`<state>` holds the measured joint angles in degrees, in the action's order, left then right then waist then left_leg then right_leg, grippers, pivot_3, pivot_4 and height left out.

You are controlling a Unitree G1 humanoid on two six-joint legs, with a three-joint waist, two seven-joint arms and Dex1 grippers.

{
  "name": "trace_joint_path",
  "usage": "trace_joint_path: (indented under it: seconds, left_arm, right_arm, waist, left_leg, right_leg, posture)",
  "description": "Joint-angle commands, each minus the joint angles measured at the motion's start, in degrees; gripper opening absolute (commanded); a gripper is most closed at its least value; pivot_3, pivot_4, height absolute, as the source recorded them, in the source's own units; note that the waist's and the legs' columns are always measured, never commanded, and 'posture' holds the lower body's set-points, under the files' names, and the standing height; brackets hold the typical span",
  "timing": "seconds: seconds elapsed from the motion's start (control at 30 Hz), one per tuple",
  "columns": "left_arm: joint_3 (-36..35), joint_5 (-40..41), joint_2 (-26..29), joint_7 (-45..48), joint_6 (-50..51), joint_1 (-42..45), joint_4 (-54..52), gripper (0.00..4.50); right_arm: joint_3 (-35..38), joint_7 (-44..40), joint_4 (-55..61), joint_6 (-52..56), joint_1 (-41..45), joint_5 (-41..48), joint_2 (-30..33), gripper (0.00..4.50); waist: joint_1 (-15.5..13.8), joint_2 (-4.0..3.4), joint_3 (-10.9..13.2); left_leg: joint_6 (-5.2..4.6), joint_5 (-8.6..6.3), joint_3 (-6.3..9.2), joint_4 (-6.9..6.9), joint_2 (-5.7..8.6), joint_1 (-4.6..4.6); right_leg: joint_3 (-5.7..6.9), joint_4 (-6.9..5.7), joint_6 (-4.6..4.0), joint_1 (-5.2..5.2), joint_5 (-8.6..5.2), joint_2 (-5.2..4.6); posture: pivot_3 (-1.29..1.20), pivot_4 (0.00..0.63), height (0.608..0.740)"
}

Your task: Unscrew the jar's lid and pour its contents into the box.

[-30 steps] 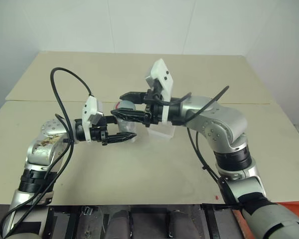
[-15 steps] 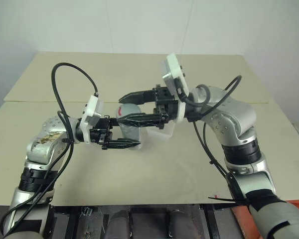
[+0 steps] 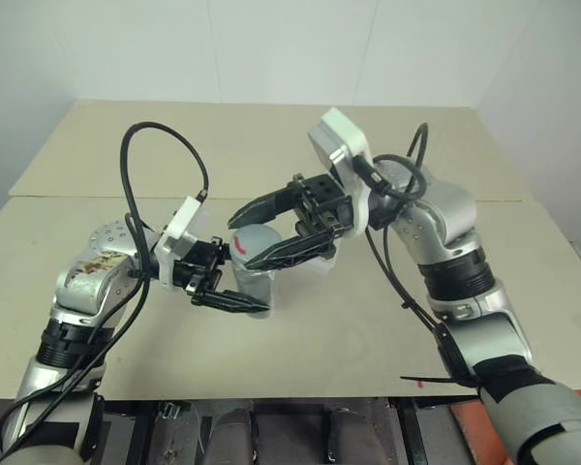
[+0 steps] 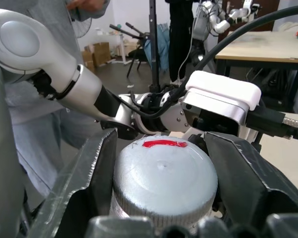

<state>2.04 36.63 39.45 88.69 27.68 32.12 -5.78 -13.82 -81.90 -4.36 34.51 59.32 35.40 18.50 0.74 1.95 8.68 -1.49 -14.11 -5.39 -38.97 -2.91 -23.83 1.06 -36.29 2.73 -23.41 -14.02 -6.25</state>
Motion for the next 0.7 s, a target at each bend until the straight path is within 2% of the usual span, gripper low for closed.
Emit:
trace_joint_path:
  seconds: [0.03,0.07,0.37,0.53,0.7]
  left_arm:
    - [-2.2,0.8,1.1,-0.7,-0.9,1.1,-0.5,2.78]
    - [-2.7,0.7,1.4,-1.3,-0.7,0.4,-0.9,2.78]
    - [-9.5,0.0,4.8,-8.3,-1.4,-7.6,-1.5,2.78]
    - [-9.5,-3.7,0.1,-21.1,-1.9,-7.8,-2.9,2.78]
    - [-8.0,-7.4,-4.2,-30.6,-2.3,-6.7,-4.0,2.78]
  right_arm:
    - [1.3,2.8,1.1,-0.6,0.0,-0.7,-0.9,4.36]
    - [2.0,4.6,2.1,-0.5,-0.7,-1.0,-0.7,4.47]
    - [9.3,22.0,16.6,4.5,-10.8,-0.2,4.0,4.47]
    - [8.9,36.5,26.1,9.3,-14.6,-2.4,2.0,4.47]
    - [6.8,47.1,29.8,14.5,-14.1,-4.0,-1.6,4.47]
  waist:
    - [0.0,-0.01,0.0]
    - [0.0,-0.01,0.0]
    - [-0.1,-0.02,0.0]
    - [-0.1,-0.02,0.0]
    - [-0.1,-0.02,0.0]
  left_leg:
    - [0.00,0.00,0.00,0.01,0.01,0.00]
    - [0.00,0.00,0.00,0.01,0.00,0.00]
    - [0.01,0.01,0.02,0.01,-0.02,-0.02]
    - [0.01,0.01,0.06,0.01,-0.01,-0.01]
    - [0.02,0.01,0.10,0.02,0.00,-0.01]
  right_leg:
    - [-0.03,-0.03,0.00,-0.02,0.00,0.00]
    - [-0.04,-0.04,0.00,-0.03,0.00,0.00]
    - [-0.05,-0.02,0.00,-0.05,0.00,-0.01]
    - [-0.08,0.06,0.00,-0.08,0.00,-0.01]
    - [-0.11,-0.01,0.00,-0.08,0.00,-0.01]
  posture:
    - [0.00,0.150,0.740]
    - [0.00,0.150,0.740]
    - [0.00,0.150,0.740]
    - [0.00,0.150,0.740]
    - [0.00,0.150,0.740]
